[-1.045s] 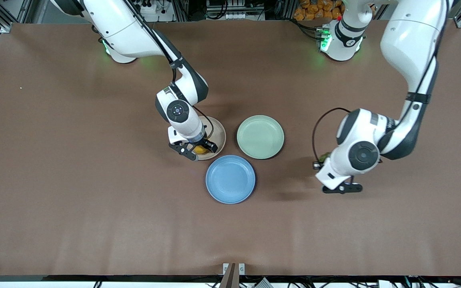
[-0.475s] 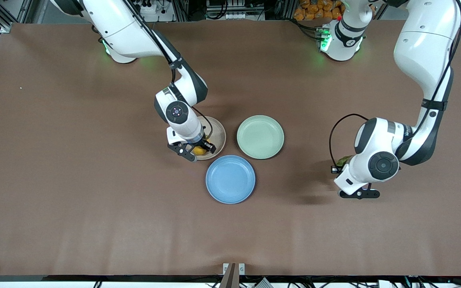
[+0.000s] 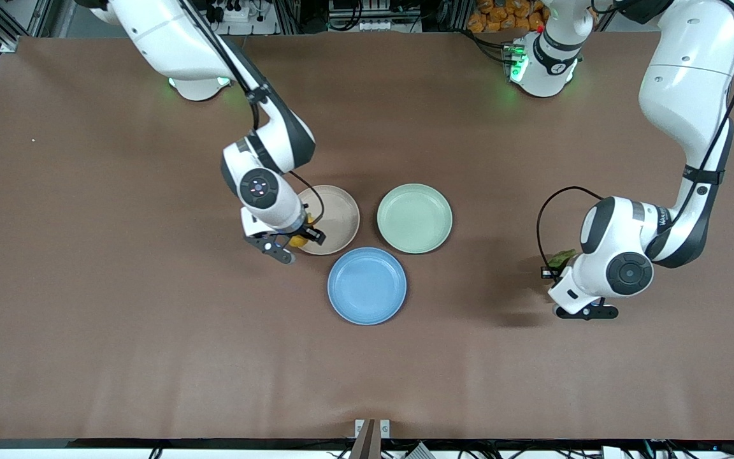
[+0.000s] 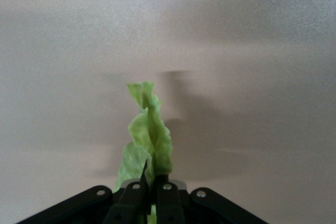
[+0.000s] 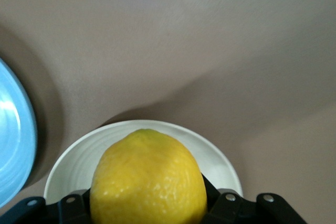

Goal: Pick lemon and lettuce from plates

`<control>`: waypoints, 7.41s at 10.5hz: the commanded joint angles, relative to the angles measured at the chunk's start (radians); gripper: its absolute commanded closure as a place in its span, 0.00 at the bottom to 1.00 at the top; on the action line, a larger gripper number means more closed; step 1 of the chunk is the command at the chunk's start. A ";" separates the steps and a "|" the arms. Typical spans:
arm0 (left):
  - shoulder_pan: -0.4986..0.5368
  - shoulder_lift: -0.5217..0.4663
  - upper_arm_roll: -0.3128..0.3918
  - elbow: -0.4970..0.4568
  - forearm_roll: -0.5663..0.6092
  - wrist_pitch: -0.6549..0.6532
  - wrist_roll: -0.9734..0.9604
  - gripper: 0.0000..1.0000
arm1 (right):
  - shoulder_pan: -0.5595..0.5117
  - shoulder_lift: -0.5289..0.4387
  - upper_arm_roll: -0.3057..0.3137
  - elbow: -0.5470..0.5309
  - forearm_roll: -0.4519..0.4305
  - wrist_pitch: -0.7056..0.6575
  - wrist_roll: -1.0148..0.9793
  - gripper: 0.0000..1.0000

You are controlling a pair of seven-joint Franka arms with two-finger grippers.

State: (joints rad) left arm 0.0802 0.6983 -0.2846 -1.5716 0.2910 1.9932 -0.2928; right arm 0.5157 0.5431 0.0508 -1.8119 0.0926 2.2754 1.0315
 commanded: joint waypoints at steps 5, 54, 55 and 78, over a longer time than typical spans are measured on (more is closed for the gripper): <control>0.003 -0.022 -0.011 0.028 0.043 -0.005 0.004 0.00 | -0.133 -0.216 0.011 0.000 0.006 -0.319 -0.278 0.61; 0.010 -0.572 -0.021 0.094 -0.197 -0.363 0.032 0.00 | -0.661 -0.376 -0.006 -0.357 -0.079 0.004 -1.286 0.61; 0.010 -0.583 -0.022 0.093 -0.197 -0.363 0.032 0.00 | -0.660 -0.374 -0.006 -0.383 -0.079 0.042 -1.286 0.61; 0.058 -0.720 0.002 0.018 -0.296 -0.452 0.124 0.00 | -0.720 -0.128 -0.006 -0.469 -0.080 0.392 -1.374 0.60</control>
State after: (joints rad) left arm 0.1312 0.0093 -0.2827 -1.5263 0.0218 1.5446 -0.1959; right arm -0.2018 0.3884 0.0380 -2.2774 0.0138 2.6227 -0.3278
